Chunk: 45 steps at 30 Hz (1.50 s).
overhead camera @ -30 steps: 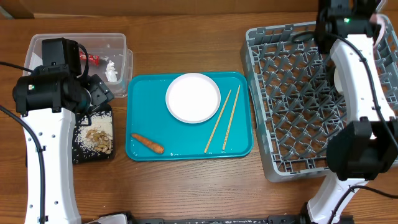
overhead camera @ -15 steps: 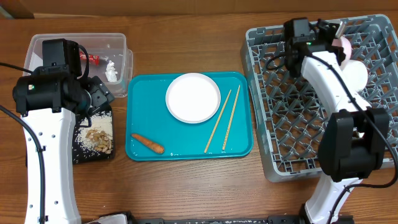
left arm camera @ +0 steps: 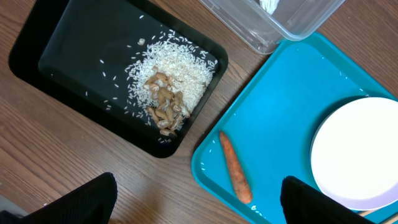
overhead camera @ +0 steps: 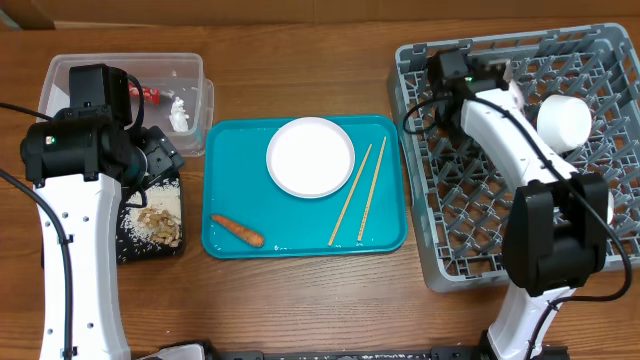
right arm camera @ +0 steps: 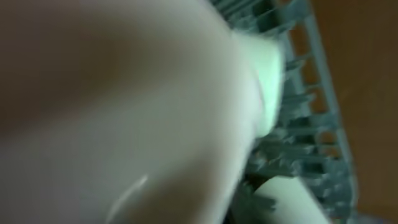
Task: Sort waste into correct bins and load items into the dishwasher
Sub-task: 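Carry the pink bowl to the dish rack and set it down, then reach the right gripper to the white plate rim and grasp it, then carry the white plate to the rack's back edge and stand it upright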
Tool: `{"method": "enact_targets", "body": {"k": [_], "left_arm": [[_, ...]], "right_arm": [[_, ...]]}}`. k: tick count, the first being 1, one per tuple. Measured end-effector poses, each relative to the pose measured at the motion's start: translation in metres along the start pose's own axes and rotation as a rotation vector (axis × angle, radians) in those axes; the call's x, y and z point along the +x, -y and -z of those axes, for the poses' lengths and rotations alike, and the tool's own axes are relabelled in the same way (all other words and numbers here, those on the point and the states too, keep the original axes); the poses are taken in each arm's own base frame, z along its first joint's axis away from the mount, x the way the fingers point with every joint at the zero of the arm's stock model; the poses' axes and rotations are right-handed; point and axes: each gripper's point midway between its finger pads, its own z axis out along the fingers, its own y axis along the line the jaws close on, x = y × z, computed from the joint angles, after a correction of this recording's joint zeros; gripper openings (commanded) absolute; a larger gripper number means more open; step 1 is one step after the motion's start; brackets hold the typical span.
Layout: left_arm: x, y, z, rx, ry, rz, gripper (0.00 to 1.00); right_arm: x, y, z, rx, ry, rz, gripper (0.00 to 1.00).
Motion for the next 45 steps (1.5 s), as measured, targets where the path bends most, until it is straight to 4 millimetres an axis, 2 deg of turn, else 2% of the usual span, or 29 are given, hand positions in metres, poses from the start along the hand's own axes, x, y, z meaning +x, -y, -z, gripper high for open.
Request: {"method": "enact_targets", "body": {"k": [3,5,6,7,8,10,12,14,15,18,20,23,24,26,27,28,31,35,36,38,40,42,45], "left_arm": [[0.000,0.000,0.000,0.001,0.002,0.000,0.86],[-0.001,0.000,0.000,0.001,0.002,0.000,0.86],[0.000,0.000,0.000,0.001,0.002,0.000,0.86],[0.000,0.000,0.000,0.001,0.002,0.000,0.87],[0.000,0.000,0.000,0.001,0.002,0.000,0.87],[-0.001,0.000,0.000,0.001,0.002,0.000,0.87],[-0.001,0.000,0.000,0.001,0.002,0.000,0.87],[-0.001,0.000,0.000,0.001,0.002,0.000,0.87],[0.000,0.001,0.000,0.002,0.002,0.000,0.87],[0.000,0.001,0.000,0.005,0.000,0.000,0.87],[0.000,0.001,0.000,0.005,0.000,0.000,0.87],[0.000,0.001,0.000,0.008,-0.002,0.000,0.87],[0.000,0.001,0.000,0.008,-0.002,0.000,0.87],[0.000,0.001,0.000,0.008,-0.002,0.000,0.87],[0.000,0.001,0.000,0.008,-0.002,0.000,0.87],[0.000,0.002,0.000,0.008,-0.002,0.000,0.87],[0.000,0.001,0.000,0.008,-0.002,0.000,0.87],[0.000,0.001,0.000,0.008,-0.002,0.000,0.87],[0.000,0.002,0.000,0.008,-0.002,0.000,0.87],[0.000,0.002,0.000,0.008,-0.002,0.000,0.87],[0.000,0.002,0.000,0.009,-0.003,0.000,0.87],[0.000,0.002,0.000,0.009,-0.003,0.000,0.87],[0.001,0.002,0.000,0.011,-0.004,0.000,0.87]], "right_arm": [[0.019,-0.023,0.005,-0.122,-0.079,0.045,0.30],[0.025,-0.028,0.008,-0.164,-0.114,0.054,0.32],[0.023,-0.028,0.013,-0.185,-0.114,0.051,0.38],[0.010,-0.026,0.027,-0.240,-0.083,0.037,0.53],[-0.002,-0.025,0.039,-0.276,-0.049,0.028,0.58],[-0.027,-0.018,0.072,-0.378,0.033,0.004,0.60],[-0.060,-0.010,0.124,-0.559,0.157,-0.054,0.60],[-0.073,-0.014,0.161,-0.729,0.222,-0.064,0.60],[-0.074,-0.023,0.178,-0.830,0.237,-0.042,0.60],[-0.068,-0.051,0.204,-0.995,0.245,0.024,0.60],[-0.054,-0.076,0.221,-1.078,0.224,0.097,0.60],[-0.039,-0.104,0.233,-1.130,0.201,0.179,0.60],[-0.027,-0.127,0.237,-1.148,0.176,0.235,0.60],[-0.018,-0.143,0.236,-1.151,0.152,0.272,0.60],[-0.007,-0.164,0.228,-1.141,0.116,0.312,0.61],[-0.002,-0.174,0.221,-1.131,0.090,0.329,0.60],[0.015,-0.207,0.186,-1.088,-0.008,0.368,0.60],[0.037,-0.234,0.152,-1.054,-0.111,0.403,0.59],[0.045,-0.243,0.144,-1.052,-0.145,0.414,0.56],[0.054,-0.251,0.135,-1.054,-0.184,0.428,0.41],[0.064,-0.255,0.128,-1.049,-0.221,0.444,0.20],[0.067,-0.257,0.125,-1.043,-0.234,0.444,0.04],[0.067,-0.256,0.126,-1.047,-0.244,0.442,0.04]]}}
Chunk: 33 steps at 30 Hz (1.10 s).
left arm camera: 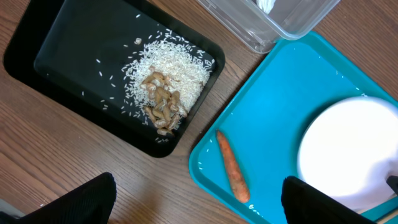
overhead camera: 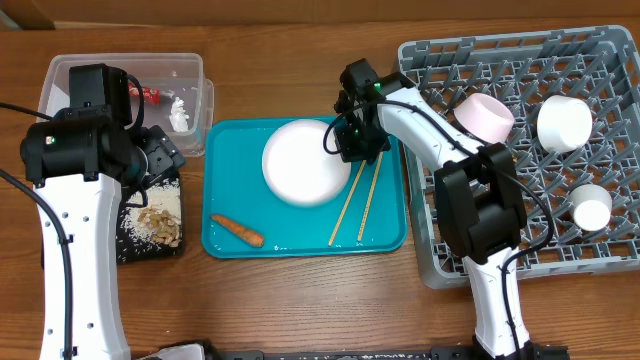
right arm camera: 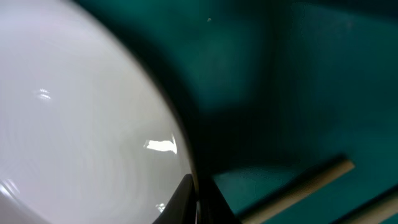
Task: Sort waste into correct bins and load items into the dishwasher
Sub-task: 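Carry the white plate to the rack's back edge and stand it upright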
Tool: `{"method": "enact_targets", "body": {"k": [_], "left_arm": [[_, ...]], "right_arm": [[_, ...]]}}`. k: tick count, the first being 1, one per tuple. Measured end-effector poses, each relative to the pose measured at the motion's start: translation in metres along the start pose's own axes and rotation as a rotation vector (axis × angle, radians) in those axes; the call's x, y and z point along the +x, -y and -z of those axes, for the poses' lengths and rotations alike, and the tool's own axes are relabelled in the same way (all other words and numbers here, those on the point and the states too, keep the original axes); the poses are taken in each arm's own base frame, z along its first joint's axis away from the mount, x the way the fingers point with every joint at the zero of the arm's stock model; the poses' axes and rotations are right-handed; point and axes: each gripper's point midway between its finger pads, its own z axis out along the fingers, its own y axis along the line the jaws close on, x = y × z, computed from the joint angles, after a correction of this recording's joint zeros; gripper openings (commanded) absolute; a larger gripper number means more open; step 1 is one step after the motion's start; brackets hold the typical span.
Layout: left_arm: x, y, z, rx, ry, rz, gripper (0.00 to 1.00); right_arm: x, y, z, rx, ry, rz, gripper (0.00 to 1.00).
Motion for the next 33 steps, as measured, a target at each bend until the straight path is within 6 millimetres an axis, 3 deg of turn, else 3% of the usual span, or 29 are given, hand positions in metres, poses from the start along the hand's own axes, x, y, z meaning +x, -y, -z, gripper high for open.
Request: {"method": "enact_targets", "body": {"k": [3,7,10,12,14,17,21,25,29,33], "left_arm": [[0.000,0.000,0.000,0.000,0.001,0.000,0.87],[0.000,0.000,0.000,0.001,0.001,0.000,0.87],[0.000,0.000,0.000,0.001,0.000,0.000,0.87],[0.000,0.000,0.000,0.001,0.001,0.000,0.87],[0.000,0.000,0.000,0.001,0.001,0.000,0.87],[-0.001,0.001,0.000,0.003,0.004,0.001,0.87],[-0.001,0.001,0.000,0.002,0.003,0.001,0.87],[-0.001,0.001,0.000,0.004,0.006,0.001,0.87],[-0.003,0.002,0.000,0.009,0.013,0.002,0.87],[-0.003,0.002,0.000,0.009,0.013,0.002,0.87]], "right_arm": [[-0.005,0.002,0.012,0.004,0.007,-0.007,0.04],[-0.046,0.020,0.071,0.061,0.157,-0.028,0.04],[-0.077,0.062,0.166,0.239,0.397,-0.079,0.04],[-0.075,0.096,0.226,0.443,0.522,-0.139,0.04],[-0.057,0.136,0.291,0.735,0.632,-0.281,0.04],[-0.036,0.165,0.319,0.937,0.677,-0.439,0.04],[-0.011,0.201,0.309,1.120,0.650,-0.572,0.04],[0.004,0.220,0.277,1.194,0.573,-0.592,0.04],[0.006,0.214,0.256,1.170,0.541,-0.573,0.04],[0.003,0.201,0.248,1.148,0.539,-0.542,0.04]]}}
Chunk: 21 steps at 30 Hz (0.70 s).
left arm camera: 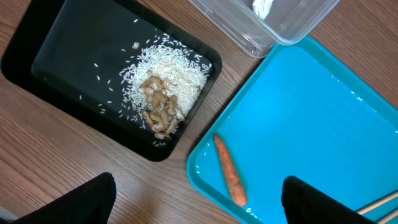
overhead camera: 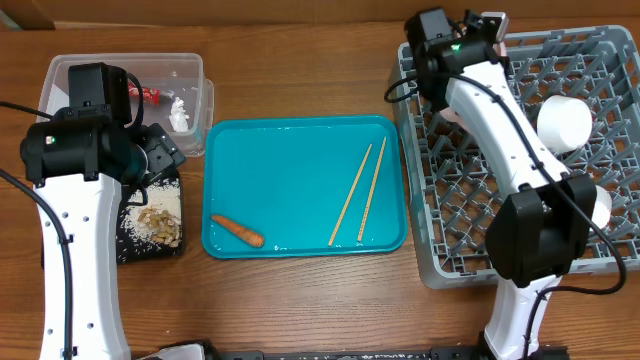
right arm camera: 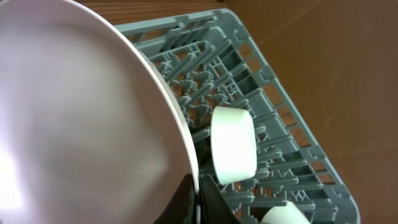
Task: Sort waste into correct bins and load items into the dishwasher
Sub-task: 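Carry the white plate to the rack's back edge and stand it upright, then move the right gripper down onto the wooden chopsticks on the teal tray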
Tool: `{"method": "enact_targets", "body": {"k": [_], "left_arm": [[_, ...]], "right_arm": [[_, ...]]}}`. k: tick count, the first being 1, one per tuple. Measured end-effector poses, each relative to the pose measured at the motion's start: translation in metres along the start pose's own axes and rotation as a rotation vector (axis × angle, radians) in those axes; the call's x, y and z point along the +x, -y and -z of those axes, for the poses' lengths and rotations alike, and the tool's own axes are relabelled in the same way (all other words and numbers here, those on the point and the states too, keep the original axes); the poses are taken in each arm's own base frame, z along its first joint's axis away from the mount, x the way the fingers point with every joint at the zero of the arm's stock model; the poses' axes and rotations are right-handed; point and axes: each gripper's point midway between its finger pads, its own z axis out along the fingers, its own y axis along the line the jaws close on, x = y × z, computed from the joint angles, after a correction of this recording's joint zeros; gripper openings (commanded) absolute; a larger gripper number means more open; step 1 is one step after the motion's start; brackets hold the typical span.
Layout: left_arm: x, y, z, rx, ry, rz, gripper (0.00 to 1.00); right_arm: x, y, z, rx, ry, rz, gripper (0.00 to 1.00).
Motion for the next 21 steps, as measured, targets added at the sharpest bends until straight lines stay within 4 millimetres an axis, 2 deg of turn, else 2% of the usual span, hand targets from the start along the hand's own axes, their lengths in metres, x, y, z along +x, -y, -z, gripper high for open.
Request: {"method": "enact_targets", "body": {"k": [3,4,5,13,14,16,17,21], "left_arm": [[0.000,0.000,0.000,0.000,0.000,0.000,0.88],[0.000,0.000,0.000,0.000,0.000,0.000,0.88],[0.000,0.000,0.000,0.000,0.000,0.000,0.87],[0.000,0.000,0.000,0.000,0.000,0.000,0.87],[0.000,0.000,0.000,0.000,0.000,0.000,0.87],[0.000,0.000,0.000,0.000,0.000,0.000,0.88],[0.000,0.000,0.000,0.000,0.000,0.000,0.87],[0.000,0.000,0.000,0.000,0.000,0.000,0.88]], "right_arm": [[0.006,-0.012,0.008,-0.046,-0.016,0.017,0.06],[0.009,-0.017,0.010,-0.070,-0.028,0.023,0.15],[0.015,-0.022,0.013,-0.098,-0.049,0.037,0.17],[0.054,-0.066,0.042,-0.341,-0.205,0.138,0.27],[0.058,-0.070,0.044,-0.371,-0.225,0.143,0.32],[0.063,-0.077,0.051,-0.437,-0.256,0.160,0.51],[0.064,-0.078,0.059,-0.486,-0.267,0.157,0.54],[0.050,-0.063,0.106,-0.694,-0.267,0.094,0.54]]}}
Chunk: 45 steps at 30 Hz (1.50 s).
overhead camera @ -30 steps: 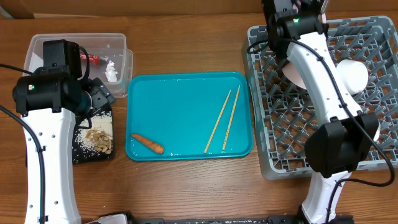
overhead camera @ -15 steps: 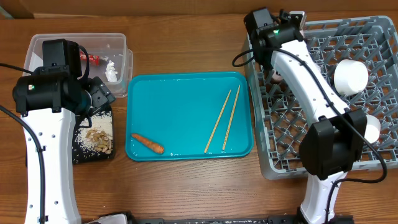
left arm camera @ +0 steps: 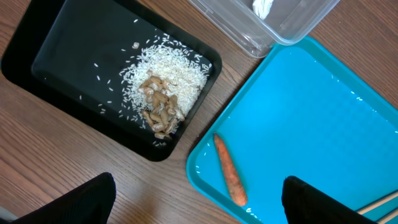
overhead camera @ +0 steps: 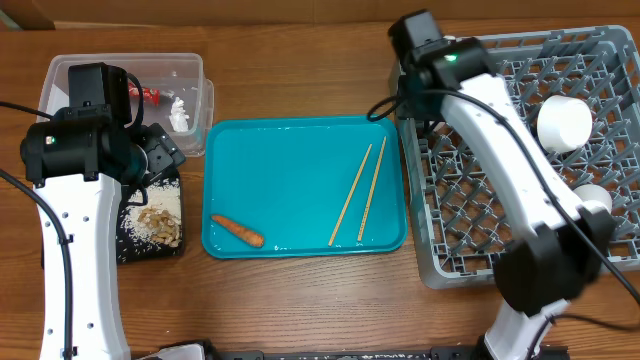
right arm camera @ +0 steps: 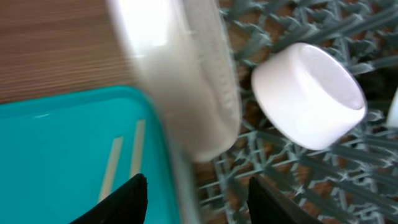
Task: Sort waste into correct bins and load items into the dishwasher
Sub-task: 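Move the right gripper down onto the wooden chopsticks on the teal tray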
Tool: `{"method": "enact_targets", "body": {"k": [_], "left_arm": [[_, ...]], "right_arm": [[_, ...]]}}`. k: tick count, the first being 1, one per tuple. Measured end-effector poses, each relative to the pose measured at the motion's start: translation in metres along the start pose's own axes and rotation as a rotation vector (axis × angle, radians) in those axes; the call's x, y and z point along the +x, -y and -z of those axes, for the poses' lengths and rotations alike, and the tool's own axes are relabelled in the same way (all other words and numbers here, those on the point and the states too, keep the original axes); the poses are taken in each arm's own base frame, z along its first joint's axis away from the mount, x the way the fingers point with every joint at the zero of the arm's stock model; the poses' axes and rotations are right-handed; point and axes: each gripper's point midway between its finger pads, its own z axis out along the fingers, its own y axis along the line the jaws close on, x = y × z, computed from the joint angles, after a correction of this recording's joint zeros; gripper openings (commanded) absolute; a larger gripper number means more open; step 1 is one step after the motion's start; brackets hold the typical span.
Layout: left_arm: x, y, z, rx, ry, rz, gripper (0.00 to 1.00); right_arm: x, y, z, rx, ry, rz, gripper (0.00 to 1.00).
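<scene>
A white plate [right arm camera: 186, 68], blurred, stands on edge in the left part of the grey dish rack [overhead camera: 520, 160]. My right gripper [right arm camera: 196, 200] hangs open just off the plate, over the rack's left edge, with nothing between its fingers. The right arm hides the plate in the overhead view. Two chopsticks [overhead camera: 358, 190] and a carrot [overhead camera: 237, 230] lie on the teal tray [overhead camera: 300, 150]. My left gripper [left arm camera: 199, 205] is open and empty, above the table by the tray's near-left corner, close to the carrot [left arm camera: 230, 169].
A black tray [overhead camera: 150, 240] with rice and food scraps lies left of the teal tray. Behind it stands a clear bin [overhead camera: 130, 70] with wrappers. The rack holds a white bowl [right arm camera: 308, 96] and white cups [overhead camera: 563, 122].
My right gripper was shut on the white plate above the rack's far-left corner. It is now open and the plate stands in the rack. The left arm has not moved.
The plate first lay on the teal tray while my right gripper was in the rack. Then the right gripper was shut on the plate's right rim at the tray. Later the plate was off the tray, held over the rack, and now stands there, let go.
</scene>
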Motion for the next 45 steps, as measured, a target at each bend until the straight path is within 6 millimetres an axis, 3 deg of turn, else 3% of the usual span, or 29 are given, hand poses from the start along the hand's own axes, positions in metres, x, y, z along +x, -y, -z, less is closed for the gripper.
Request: {"method": "enact_targets", "body": {"k": [2,4,8,12,15,18,25,28,33,45], "left_arm": [[0.000,0.000,0.000,0.000,0.000,0.000,0.88],[0.000,0.000,0.000,0.000,0.000,0.000,0.88],[0.000,0.000,0.000,0.000,0.000,0.000,0.88],[0.000,0.000,0.000,0.000,-0.001,0.000,0.88],[0.000,0.000,0.000,0.001,-0.002,0.000,0.88],[0.001,0.001,0.000,0.006,-0.006,0.000,0.88],[0.002,0.001,0.000,0.008,-0.009,0.000,0.88],[0.002,0.001,0.000,0.007,-0.009,-0.001,0.88],[0.002,0.001,0.000,0.007,-0.010,-0.001,0.88],[0.002,0.001,0.000,0.007,-0.010,-0.001,0.88]], "right_arm": [[0.003,-0.013,0.027,-0.127,0.006,-0.001,0.54],[0.011,-0.030,0.037,-0.217,-0.016,0.022,0.54],[0.047,-0.063,0.028,-0.278,-0.111,0.088,0.53],[0.101,-0.077,-0.012,-0.262,-0.256,0.088,0.45],[0.119,-0.083,-0.038,-0.265,-0.280,0.065,0.42],[0.151,-0.087,-0.066,-0.257,-0.319,0.064,0.42],[0.196,-0.076,-0.102,-0.223,-0.371,0.050,0.37],[0.208,-0.069,-0.107,-0.204,-0.395,0.048,0.35],[0.208,-0.069,-0.107,-0.203,-0.397,0.047,0.37],[0.198,-0.090,-0.106,-0.306,-0.366,0.033,0.38]]}}
